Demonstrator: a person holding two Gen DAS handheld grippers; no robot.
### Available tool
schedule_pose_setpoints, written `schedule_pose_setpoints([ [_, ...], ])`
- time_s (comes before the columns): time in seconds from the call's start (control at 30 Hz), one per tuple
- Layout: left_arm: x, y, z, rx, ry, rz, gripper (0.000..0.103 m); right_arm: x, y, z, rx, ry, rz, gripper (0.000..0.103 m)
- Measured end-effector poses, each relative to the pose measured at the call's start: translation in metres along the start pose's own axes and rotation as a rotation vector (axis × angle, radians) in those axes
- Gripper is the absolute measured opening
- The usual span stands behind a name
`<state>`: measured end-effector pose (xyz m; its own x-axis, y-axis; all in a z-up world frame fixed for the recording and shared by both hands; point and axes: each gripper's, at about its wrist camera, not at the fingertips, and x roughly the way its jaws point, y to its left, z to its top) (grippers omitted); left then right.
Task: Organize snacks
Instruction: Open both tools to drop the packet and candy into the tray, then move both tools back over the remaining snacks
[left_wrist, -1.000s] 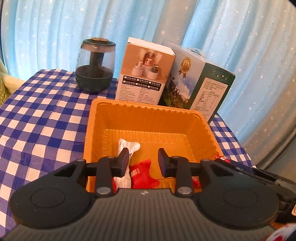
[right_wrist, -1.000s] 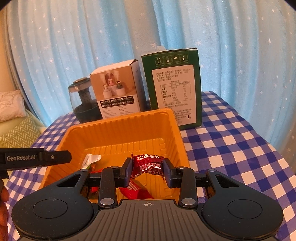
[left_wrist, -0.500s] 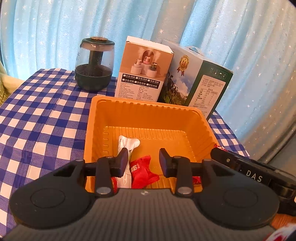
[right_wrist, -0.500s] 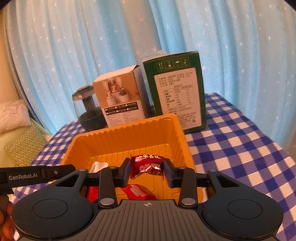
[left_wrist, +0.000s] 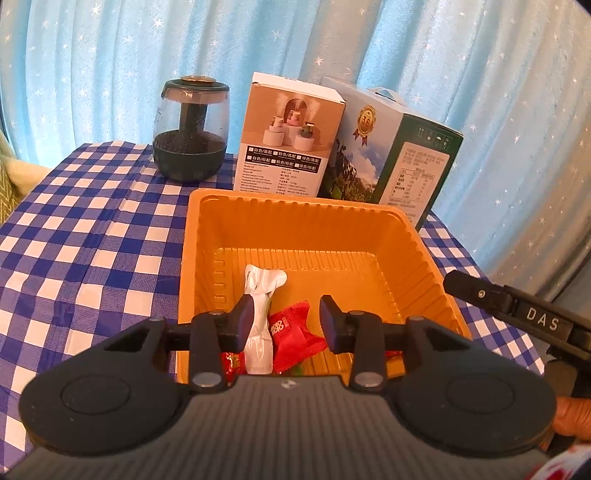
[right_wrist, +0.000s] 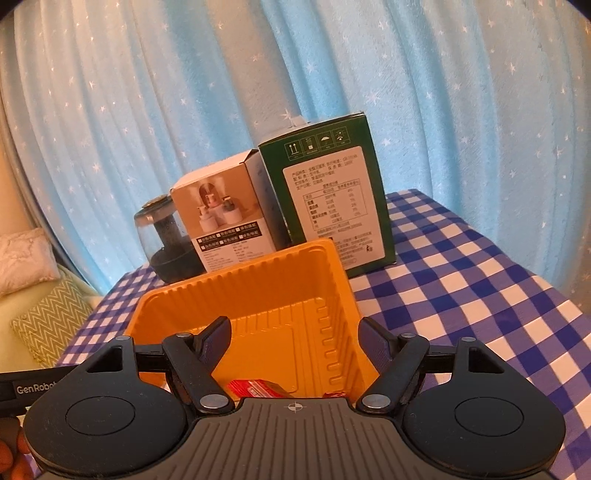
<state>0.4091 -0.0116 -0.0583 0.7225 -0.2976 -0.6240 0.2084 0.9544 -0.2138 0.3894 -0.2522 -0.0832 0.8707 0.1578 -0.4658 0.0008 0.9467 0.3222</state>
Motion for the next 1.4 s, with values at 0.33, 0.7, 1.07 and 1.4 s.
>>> schedule_pose_setpoints([
  [0.33, -0.022, -0.013, -0.020, 0.073, -0.005, -0.001, 0.035, -0.029, 0.004, -0.009, -0.058, -0.001, -0.015, 0.076],
  [0.7, -0.071, -0.023, -0.063, 0.105, 0.000, -0.026, 0.035, -0.082, 0.006, -0.029, -0.108, 0.005, -0.006, 0.076],
  [1.07, -0.120, -0.023, -0.109, 0.130, 0.015, -0.022, 0.036, -0.129, 0.002, -0.075, -0.150, 0.088, -0.007, 0.076],
  [1.4, -0.151, -0.020, -0.159, 0.166, 0.057, -0.010, 0.041, -0.159, -0.001, -0.128, -0.207, 0.183, 0.003, 0.076],
])
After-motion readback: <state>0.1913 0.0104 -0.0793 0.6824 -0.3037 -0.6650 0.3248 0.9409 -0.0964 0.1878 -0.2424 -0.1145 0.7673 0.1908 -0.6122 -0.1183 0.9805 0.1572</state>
